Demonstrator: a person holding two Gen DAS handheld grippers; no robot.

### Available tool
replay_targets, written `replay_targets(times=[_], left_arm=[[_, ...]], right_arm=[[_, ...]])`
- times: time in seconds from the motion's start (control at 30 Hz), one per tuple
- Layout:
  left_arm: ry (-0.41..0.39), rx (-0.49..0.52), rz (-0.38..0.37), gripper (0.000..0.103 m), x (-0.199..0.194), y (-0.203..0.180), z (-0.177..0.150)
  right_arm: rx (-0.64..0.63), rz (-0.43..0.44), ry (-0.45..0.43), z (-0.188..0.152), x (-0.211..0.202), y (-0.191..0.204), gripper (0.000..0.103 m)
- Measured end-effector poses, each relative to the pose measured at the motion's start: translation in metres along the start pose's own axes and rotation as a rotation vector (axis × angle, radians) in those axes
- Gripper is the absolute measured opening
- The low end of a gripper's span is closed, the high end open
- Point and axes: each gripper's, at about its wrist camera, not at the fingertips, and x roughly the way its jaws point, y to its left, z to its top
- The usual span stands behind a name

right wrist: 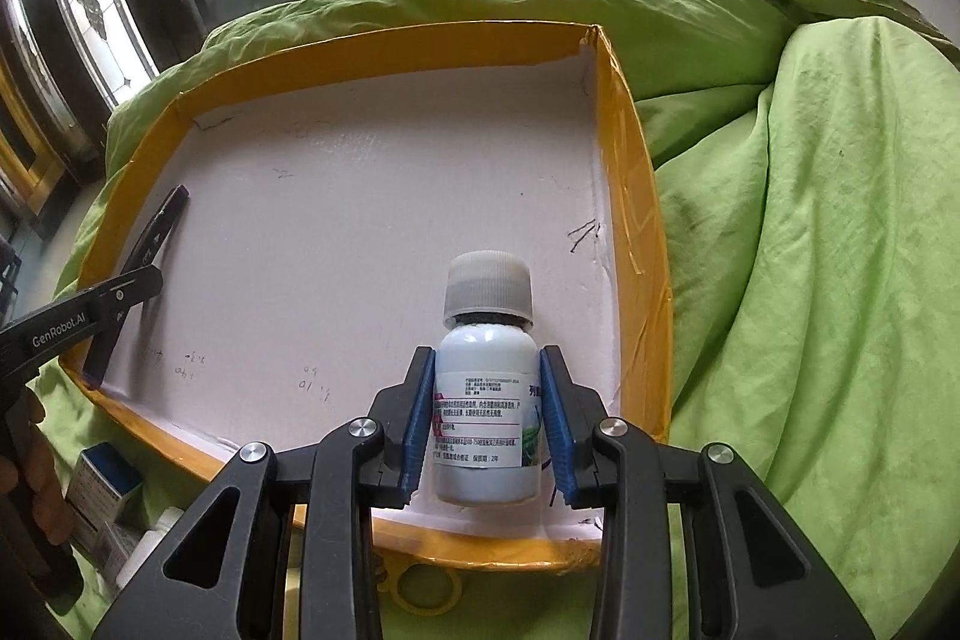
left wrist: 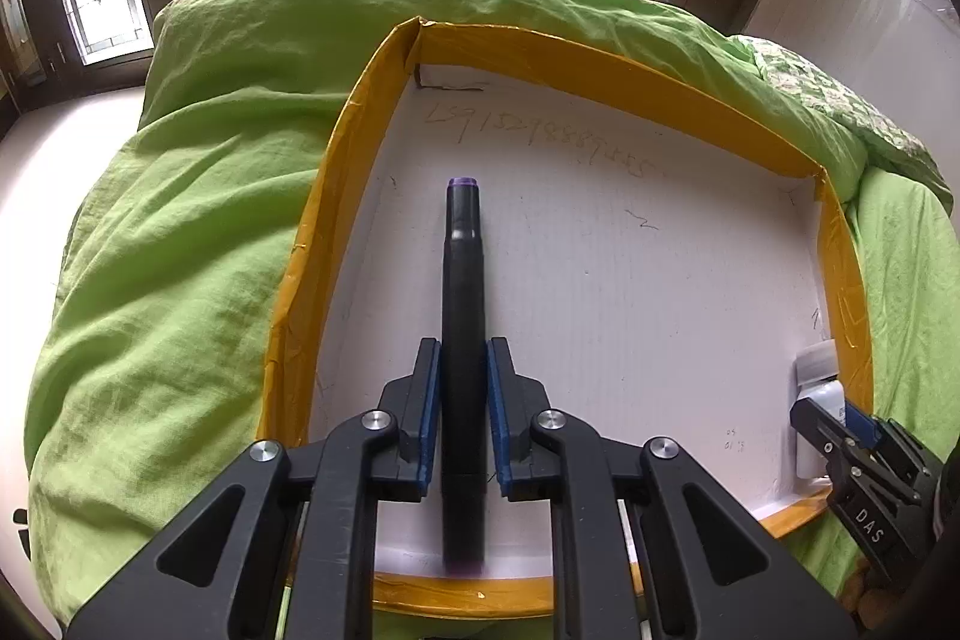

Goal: Organize rigid objects
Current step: 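Lower the marker and bottle into the tray and open both grippers, then withdraw both tools from the tray back toward the remaining items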

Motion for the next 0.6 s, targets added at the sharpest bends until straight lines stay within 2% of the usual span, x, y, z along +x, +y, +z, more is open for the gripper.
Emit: replay_targets(times=[0.03, 0.1, 0.17, 0.27, 0.33, 0.4, 0.5, 0.6], left_arm=[[0.002, 0.006, 0.0, 0.013, -0.001, 0.0, 0.0], [-0.003, 0.028, 0.025, 0.023, -0.006, -0.002, 0.0], [-0.035, 0.027, 0.039, 0.031, -0.018, 0.0, -0.001], [-0.08, 0.002, 0.031, 0.038, -0.045, 0.004, -0.007], [-0.105, -0.021, 0.018, 0.049, -0.064, 0.008, -0.016], [-0.14, -0.053, 0.012, 0.064, -0.087, 0.013, -0.033], [-0.181, -0.102, 0.001, 0.077, -0.115, 0.022, -0.067], [-0.16, -0.134, -0.041, 0.079, -0.124, 0.033, -0.106]], right_arm=[[-0.001, 0.002, 0.0, 0.0, 0.0, 0.0, 0.031], [0.004, 0.002, -0.005, 0.0, -0.002, -0.001, 0.036], [0.008, 0.012, -0.023, -0.001, -0.007, -0.002, 0.052], [0.008, 0.013, -0.049, -0.002, -0.019, -0.001, 0.054], [0.015, 0.032, -0.067, 0.0, -0.031, -0.001, 0.054], [0.02, 0.049, -0.086, 0.0, -0.043, -0.001, 0.056], [0.023, 0.087, -0.125, -0.002, -0.065, 0.003, 0.062], [0.024, 0.136, -0.146, -0.006, -0.085, 0.006, 0.066]])
